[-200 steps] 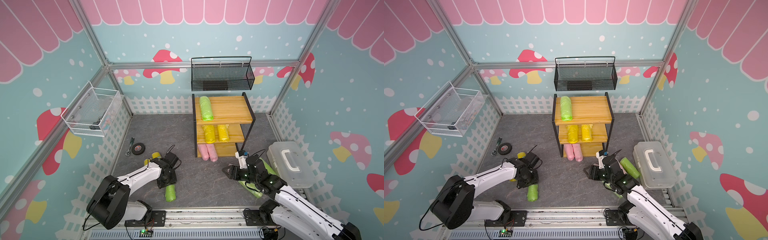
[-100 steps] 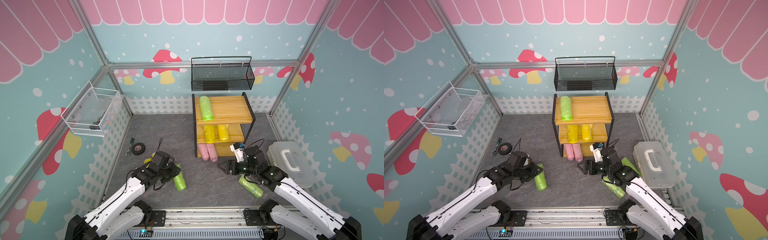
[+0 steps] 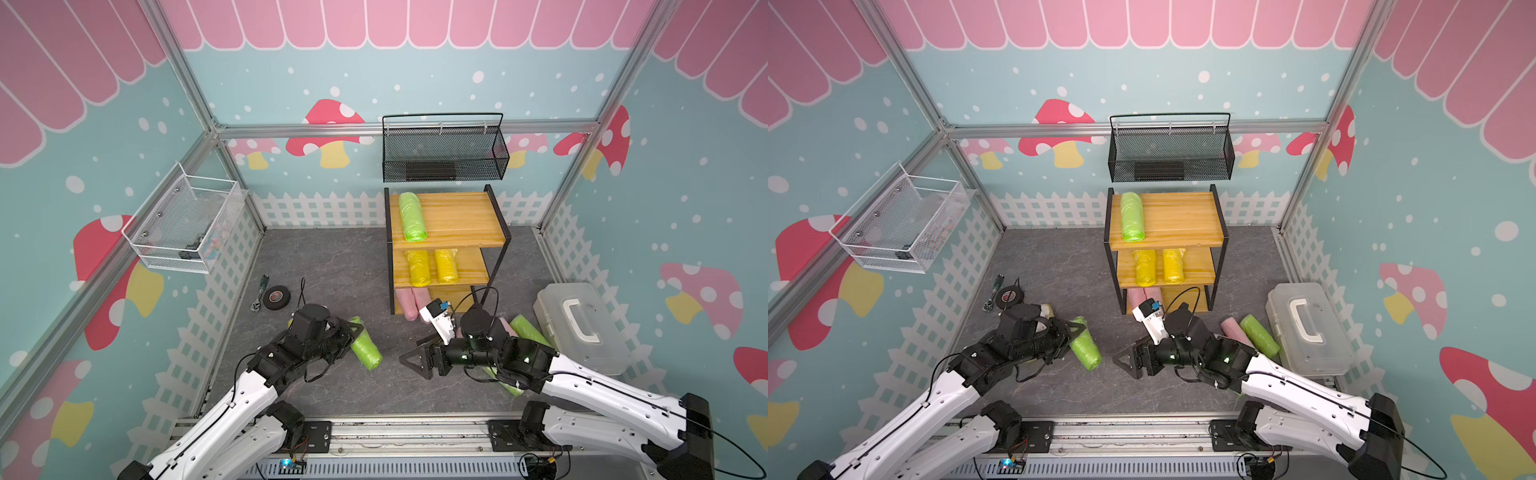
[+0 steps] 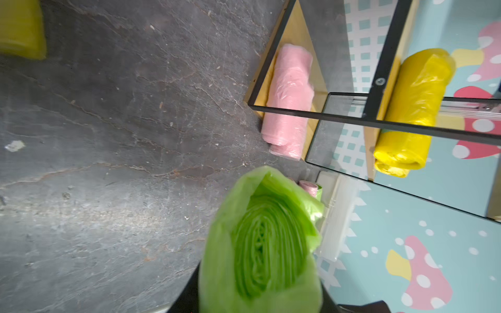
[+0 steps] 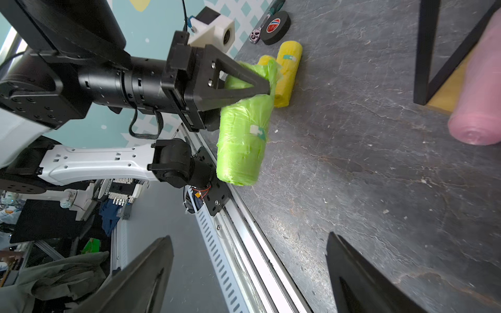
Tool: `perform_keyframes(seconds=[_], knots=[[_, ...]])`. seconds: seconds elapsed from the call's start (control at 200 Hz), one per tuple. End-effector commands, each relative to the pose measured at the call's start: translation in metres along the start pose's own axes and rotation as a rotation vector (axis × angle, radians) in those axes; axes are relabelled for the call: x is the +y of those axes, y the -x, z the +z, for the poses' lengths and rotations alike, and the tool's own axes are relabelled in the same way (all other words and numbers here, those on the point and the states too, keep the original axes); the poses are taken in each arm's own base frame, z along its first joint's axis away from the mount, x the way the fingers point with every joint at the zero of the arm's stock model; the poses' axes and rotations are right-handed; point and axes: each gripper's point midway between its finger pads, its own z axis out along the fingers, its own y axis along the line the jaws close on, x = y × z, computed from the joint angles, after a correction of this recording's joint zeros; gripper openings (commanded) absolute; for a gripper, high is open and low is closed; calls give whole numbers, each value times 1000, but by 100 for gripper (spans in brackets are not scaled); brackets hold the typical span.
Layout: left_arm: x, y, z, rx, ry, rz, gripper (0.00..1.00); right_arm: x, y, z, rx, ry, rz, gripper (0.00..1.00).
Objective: Sort the rolls of trash bags by color and place them on the shelf
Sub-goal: Pick up the roll of trash bags from the center of the board.
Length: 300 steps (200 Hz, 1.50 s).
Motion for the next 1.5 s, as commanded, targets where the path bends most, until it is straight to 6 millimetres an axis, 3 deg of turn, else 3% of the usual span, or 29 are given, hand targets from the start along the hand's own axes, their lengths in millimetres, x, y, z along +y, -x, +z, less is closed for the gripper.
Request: perform_keyframes(seconds=[0.0,0.185,0.34,1.061,1.291,1.496], knots=[[-24,3,-12,-30,-112,-59,0,23,28,7,-88,19,-98,92],[-21,5,-18,-61,-140,-106,0,40,28,35,-29,23,-176,93],[-19,5,-20,-68,-150,-123,0,47,35,46,-31,11,-206,94],[-26,9,-34,-103,-205,-170,0,35,22,90,39,-84,-264,91],[-26,8,-35,-101,-210,-172,0,29,30,92,7,-125,-257,74],[-30,8,-37,-101,-219,-170,0,26,32,95,-4,-143,-244,50]])
